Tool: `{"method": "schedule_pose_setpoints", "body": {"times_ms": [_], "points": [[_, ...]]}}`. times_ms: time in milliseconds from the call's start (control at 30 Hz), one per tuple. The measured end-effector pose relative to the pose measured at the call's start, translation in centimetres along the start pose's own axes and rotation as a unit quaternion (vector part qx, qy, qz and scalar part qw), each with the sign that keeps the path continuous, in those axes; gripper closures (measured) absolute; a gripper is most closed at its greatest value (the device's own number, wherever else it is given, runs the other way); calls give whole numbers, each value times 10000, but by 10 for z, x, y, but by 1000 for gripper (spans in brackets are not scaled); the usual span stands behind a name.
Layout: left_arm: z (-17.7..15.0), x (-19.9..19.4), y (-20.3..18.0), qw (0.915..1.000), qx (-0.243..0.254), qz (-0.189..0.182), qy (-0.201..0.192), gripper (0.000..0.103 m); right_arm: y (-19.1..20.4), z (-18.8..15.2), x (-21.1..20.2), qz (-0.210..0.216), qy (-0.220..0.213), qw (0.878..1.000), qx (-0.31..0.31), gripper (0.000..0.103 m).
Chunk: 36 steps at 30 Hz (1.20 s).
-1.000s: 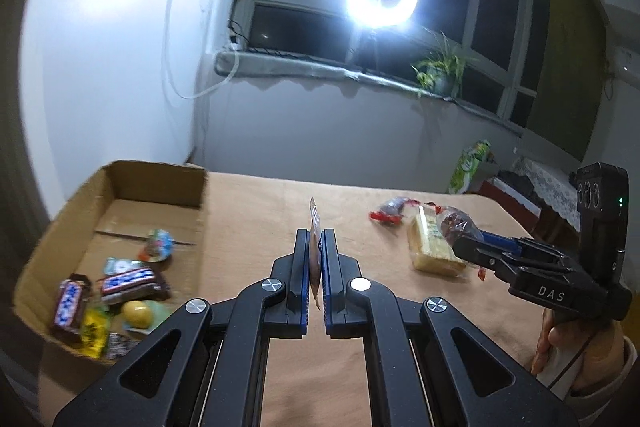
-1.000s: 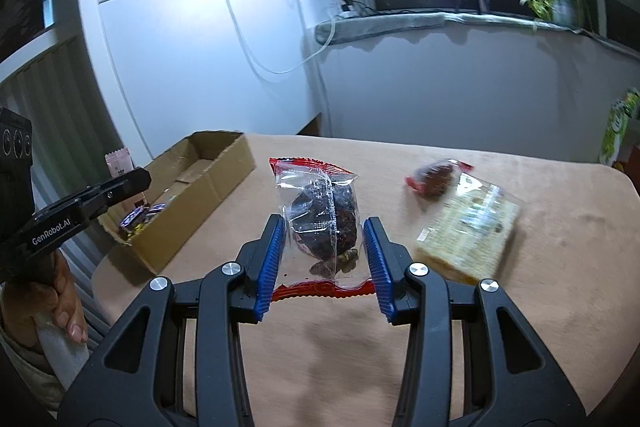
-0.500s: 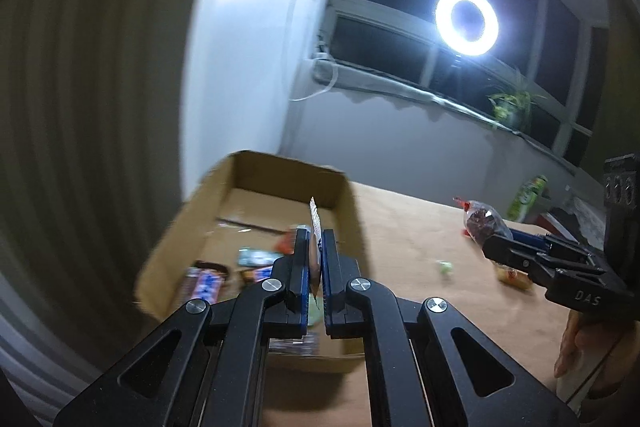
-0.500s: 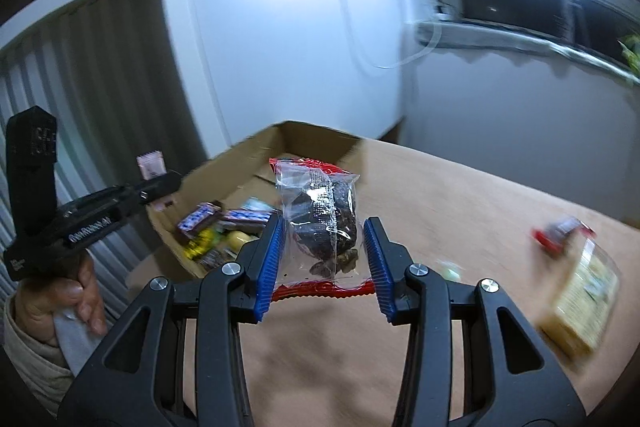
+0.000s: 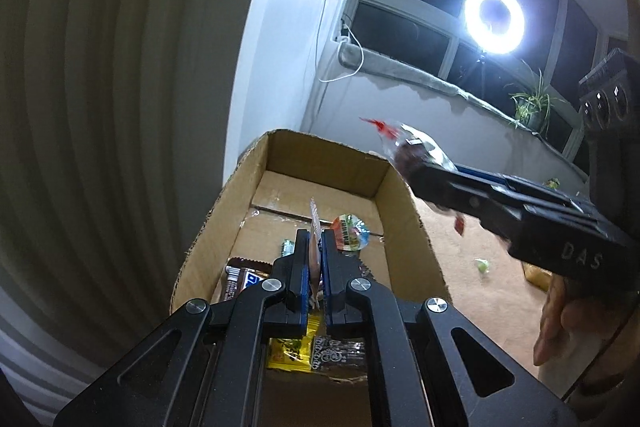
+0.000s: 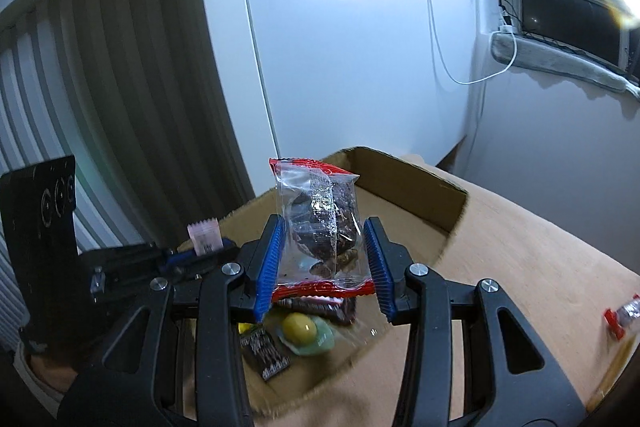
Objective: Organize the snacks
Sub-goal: 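Carry the snack bag and pink candy into the box and open both tools, then move both open tools back over the remaining snacks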
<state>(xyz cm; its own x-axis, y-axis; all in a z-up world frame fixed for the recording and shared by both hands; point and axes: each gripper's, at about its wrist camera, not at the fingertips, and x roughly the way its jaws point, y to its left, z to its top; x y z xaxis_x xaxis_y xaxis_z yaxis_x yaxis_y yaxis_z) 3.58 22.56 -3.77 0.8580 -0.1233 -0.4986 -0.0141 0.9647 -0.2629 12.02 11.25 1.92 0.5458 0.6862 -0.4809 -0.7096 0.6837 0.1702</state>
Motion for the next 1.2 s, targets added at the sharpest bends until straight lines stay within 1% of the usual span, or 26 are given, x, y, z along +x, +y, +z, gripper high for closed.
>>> {"method": "schedule_pose_setpoints", "body": {"times_ms": [33,100,133,167,233,300,500,633,767,1000,1200], "points": [[-1,0,2,10000,-23,19,15,99,0,1,4,15,-6,10000,1,57],[-2,3,5,9999,-38,69,79,92,-3,0,12,66,68,10000,20,31],[-4,3,5,9998,-25,125,128,80,-4,-1,14,46,60,10000,38,28],[-5,2,5,9998,-32,181,118,59,-6,-4,13,-5,9,10000,67,27],[-6,-2,7,9996,-83,252,15,35,-10,-8,10,-105,30,9999,67,27],[-7,-6,7,9995,-92,278,-87,33,-16,-13,8,-194,59,9997,117,27],[-5,-9,2,9994,19,332,-96,33,-32,-19,-2,-325,78,9991,269,27],[0,-13,-12,9986,204,459,-132,33,-32,-22,-13,-318,6,9991,265,27],[4,-20,-25,9972,408,582,-223,29,-33,-26,-22,-342,-27,9990,277,27],[8,-31,-38,9957,588,621,-346,28,-39,-27,-38,-443,-127,9984,331,27],[10,-32,-46,9950,689,610,-377,28,-46,-28,-45,-495,-188,9979,366,27]]}}
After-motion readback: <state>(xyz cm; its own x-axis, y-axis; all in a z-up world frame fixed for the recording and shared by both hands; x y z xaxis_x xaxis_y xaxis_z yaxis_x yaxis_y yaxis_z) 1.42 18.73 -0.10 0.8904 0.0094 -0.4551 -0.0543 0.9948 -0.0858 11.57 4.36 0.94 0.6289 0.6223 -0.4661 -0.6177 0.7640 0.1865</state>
